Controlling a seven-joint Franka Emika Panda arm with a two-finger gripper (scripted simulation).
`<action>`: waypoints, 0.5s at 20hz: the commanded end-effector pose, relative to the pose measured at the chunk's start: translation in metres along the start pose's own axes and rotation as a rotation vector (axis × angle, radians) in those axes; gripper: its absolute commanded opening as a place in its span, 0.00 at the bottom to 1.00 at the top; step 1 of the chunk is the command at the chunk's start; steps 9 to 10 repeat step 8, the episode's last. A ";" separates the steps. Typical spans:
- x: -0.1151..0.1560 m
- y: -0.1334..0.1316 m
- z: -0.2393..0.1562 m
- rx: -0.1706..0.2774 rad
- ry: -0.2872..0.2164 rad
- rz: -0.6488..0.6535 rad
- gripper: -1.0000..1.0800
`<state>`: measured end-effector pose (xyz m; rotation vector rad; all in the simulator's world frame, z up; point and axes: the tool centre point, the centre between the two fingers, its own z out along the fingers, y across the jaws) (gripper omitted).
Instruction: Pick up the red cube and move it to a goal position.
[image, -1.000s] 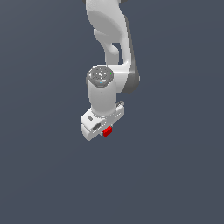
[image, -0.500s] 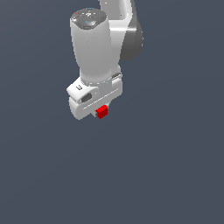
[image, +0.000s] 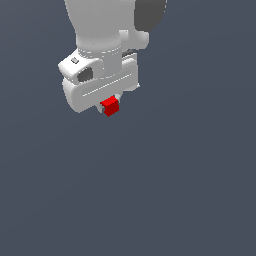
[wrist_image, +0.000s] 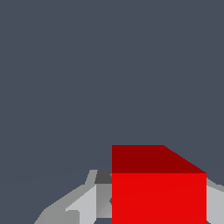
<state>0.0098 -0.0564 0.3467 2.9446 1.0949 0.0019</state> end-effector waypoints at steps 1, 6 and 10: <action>-0.002 0.001 -0.013 0.001 -0.001 0.000 0.00; -0.004 0.002 -0.025 0.001 -0.001 0.000 0.00; -0.004 0.002 -0.026 0.001 -0.001 0.001 0.00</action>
